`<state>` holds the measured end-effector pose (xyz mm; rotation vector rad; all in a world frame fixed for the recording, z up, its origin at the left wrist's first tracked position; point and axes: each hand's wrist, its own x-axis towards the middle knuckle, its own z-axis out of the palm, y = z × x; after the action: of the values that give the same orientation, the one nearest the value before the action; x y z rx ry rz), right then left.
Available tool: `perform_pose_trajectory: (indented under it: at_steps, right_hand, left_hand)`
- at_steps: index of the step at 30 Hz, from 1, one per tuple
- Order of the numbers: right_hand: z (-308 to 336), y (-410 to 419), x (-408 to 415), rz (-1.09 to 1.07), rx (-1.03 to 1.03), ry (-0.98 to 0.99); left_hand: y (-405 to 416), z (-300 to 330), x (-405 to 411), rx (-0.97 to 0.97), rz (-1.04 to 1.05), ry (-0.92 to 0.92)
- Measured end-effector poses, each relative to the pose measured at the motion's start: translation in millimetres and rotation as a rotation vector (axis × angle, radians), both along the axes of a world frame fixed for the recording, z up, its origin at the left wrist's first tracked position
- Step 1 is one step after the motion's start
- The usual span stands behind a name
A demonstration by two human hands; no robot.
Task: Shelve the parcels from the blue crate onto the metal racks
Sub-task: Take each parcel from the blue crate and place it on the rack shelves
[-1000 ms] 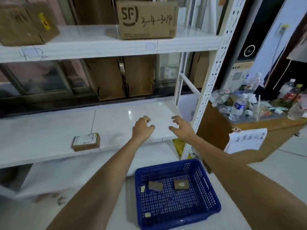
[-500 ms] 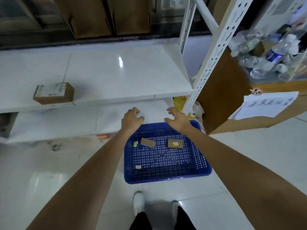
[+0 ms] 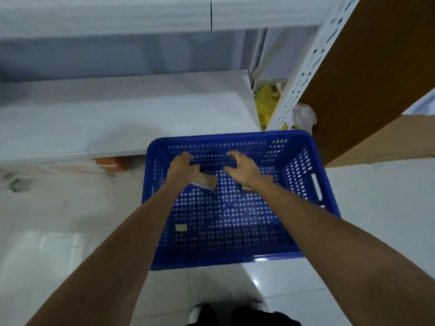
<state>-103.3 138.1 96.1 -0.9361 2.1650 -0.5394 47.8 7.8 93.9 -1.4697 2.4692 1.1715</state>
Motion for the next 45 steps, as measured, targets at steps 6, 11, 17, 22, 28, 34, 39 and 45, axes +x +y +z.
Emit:
perform_pose_trajectory:
  at_steps: [6, 11, 17, 22, 28, 34, 39, 45]
  right_hand:
    - [-160.5, -33.7, -2.7, 0.044, 0.104, -0.040]
    - [-249.3, -64.9, -2.5, -0.059, 0.173, -0.107]
    - [-300.2, -78.2, -8.2, -0.221, 0.254, -0.331]
    - [-288.3, -71.6, -0.7, -0.331, 0.181, -0.443]
    - [-184.2, -39.8, 7.4, -0.431, 0.149, -0.464]
    - [-12.4, -20.4, 10.6, -0.566, 0.076, -0.413]
    - [150.3, -3.7, -2.6, -0.672, -0.050, -0.315]
    - [358.2, 24.7, -31.1, -0.697, -0.259, -0.545]
  left_hand:
    - [-31.8, -155.6, -12.0, 0.032, 0.025, -0.120]
    - [-58.2, -237.4, -28.6, 0.112, 0.049, -0.341]
    - [-78.6, -281.6, -50.0, 0.133, 0.180, -0.320]
    - [-65.4, -272.9, -51.6, 0.227, 0.261, -0.201]
    - [-48.7, -177.5, -27.9, 0.407, 0.475, -0.012]
    - [-22.0, 8.5, -21.0, 0.622, 0.698, 0.207]
    - [-11.9, 175.9, -15.6, 0.896, 0.630, 0.217]
    - [-8.0, 387.3, -16.0, 1.044, 0.281, 0.093]
